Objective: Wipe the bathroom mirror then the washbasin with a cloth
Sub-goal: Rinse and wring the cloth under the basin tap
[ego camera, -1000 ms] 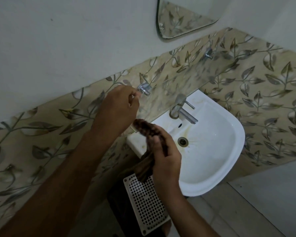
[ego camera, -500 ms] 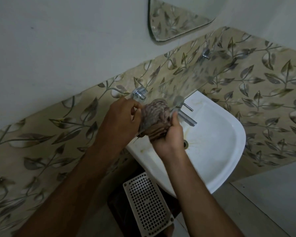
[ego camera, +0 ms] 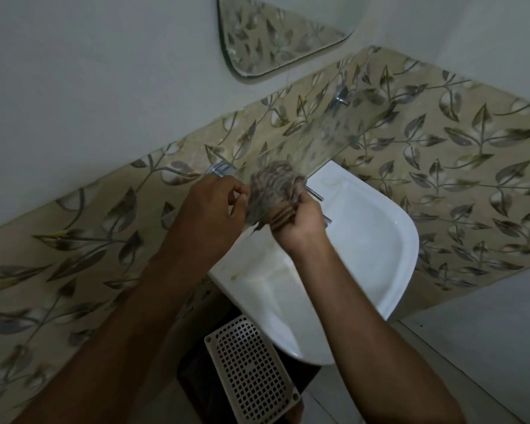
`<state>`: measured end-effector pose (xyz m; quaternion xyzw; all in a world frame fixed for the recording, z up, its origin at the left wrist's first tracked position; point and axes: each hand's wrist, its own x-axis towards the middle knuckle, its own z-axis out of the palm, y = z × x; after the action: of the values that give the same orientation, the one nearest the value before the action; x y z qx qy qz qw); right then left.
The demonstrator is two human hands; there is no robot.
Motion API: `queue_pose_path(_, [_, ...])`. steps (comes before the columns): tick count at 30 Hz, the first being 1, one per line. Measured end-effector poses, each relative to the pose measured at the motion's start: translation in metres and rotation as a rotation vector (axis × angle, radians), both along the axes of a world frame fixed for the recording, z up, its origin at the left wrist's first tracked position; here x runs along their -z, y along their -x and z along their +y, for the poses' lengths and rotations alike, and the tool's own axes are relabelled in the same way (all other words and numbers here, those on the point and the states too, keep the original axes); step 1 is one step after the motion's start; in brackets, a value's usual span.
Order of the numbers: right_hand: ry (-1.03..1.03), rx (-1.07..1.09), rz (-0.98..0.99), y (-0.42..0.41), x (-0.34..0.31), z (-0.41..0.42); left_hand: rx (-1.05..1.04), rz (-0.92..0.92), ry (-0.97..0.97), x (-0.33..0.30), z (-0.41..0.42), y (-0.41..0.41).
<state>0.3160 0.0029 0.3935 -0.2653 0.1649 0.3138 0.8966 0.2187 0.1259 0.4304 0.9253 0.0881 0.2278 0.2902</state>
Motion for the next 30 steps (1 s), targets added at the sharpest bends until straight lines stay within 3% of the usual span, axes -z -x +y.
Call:
queue_pose_path(2, [-0.032,0.134,0.021,-0.033,0.000,-0.012,0.010,0.001,-0.014,0.002,-0.002,-0.005])
queue_pose_path(6, [-0.139,0.172,0.074,-0.055,0.004,-0.027,0.045,0.003,-0.071,0.004,-0.010,-0.027])
queue_pose_path(12, [0.001,-0.048,-0.035,-0.033,0.005,-0.022,0.104,0.050,-0.091,-0.005,-0.039,-0.070])
queue_pose_path(19, [0.143,0.192,0.009,-0.136,0.003,-0.059,0.127,0.064,-0.079,0.005,-0.055,-0.097])
queue_pose_path(21, [0.098,0.197,0.003,-0.143,-0.003,-0.062,0.131,0.063,-0.086,0.006,-0.059,-0.105])
queue_pose_path(23, [0.045,0.151,0.019,-0.134,-0.002,-0.058,0.132,0.074,-0.088,0.002,-0.065,-0.118])
queue_pose_path(27, [0.055,-0.153,-0.021,-0.109,0.023,-0.049,0.109,0.091,-0.112,-0.004,-0.077,-0.141])
queue_pose_path(30, [0.142,-0.092,-0.044,-0.124,0.012,-0.059,0.121,0.087,-0.117,0.001,-0.081,-0.154])
